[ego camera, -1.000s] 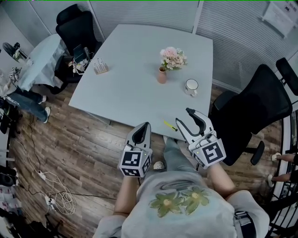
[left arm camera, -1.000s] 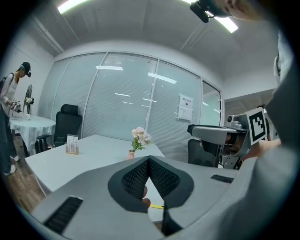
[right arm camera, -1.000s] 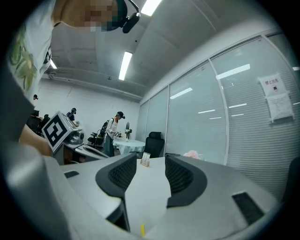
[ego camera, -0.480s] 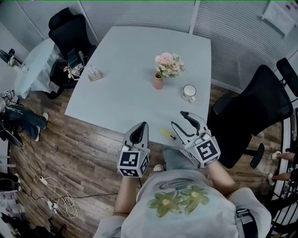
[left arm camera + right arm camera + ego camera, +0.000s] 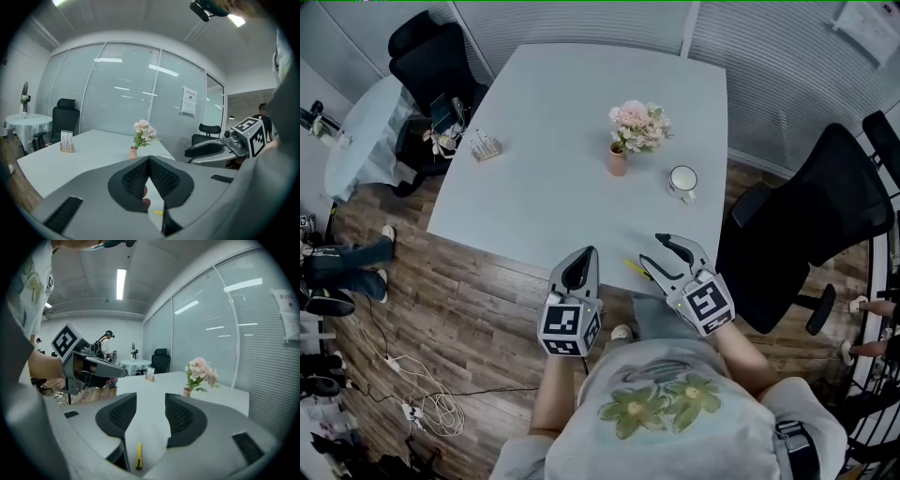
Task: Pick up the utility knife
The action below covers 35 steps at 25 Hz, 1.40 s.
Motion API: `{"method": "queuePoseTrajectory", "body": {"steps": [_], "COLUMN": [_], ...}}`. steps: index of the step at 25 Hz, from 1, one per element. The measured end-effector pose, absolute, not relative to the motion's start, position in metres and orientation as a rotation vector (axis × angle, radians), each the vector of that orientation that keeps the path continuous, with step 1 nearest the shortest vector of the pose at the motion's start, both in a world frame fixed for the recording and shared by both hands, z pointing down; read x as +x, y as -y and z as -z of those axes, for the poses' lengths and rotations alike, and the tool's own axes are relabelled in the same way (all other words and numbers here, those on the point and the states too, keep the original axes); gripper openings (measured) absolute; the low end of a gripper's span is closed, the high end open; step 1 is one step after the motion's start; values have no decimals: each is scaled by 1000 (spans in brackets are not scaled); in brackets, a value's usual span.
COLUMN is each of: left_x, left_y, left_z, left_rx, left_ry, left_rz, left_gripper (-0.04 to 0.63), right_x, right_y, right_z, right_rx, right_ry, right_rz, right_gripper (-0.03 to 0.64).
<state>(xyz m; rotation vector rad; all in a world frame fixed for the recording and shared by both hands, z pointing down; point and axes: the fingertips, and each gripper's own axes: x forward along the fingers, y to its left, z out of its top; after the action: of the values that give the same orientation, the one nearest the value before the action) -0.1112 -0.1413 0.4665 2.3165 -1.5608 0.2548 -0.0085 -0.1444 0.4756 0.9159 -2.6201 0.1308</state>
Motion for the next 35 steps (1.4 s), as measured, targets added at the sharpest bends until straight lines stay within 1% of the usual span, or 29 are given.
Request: {"method": "queuePoseTrajectory", "body": {"steps": [20,35], "left_x": [-110,-111], "left_y": [144,144], "left_z": [-493,-509], "left_rx": [2263,2219], "left_ry": [1540,1540], "left_rz": [-321,-359], "left_gripper": [2,2], "right_x": [-8,-8], "right_y": [126,116], "right_z": [-579,-649], "right_rx": [713,560], "right_ry": [2431,2278], "right_rz": [-249,-261], "right_gripper": [198,198]}}
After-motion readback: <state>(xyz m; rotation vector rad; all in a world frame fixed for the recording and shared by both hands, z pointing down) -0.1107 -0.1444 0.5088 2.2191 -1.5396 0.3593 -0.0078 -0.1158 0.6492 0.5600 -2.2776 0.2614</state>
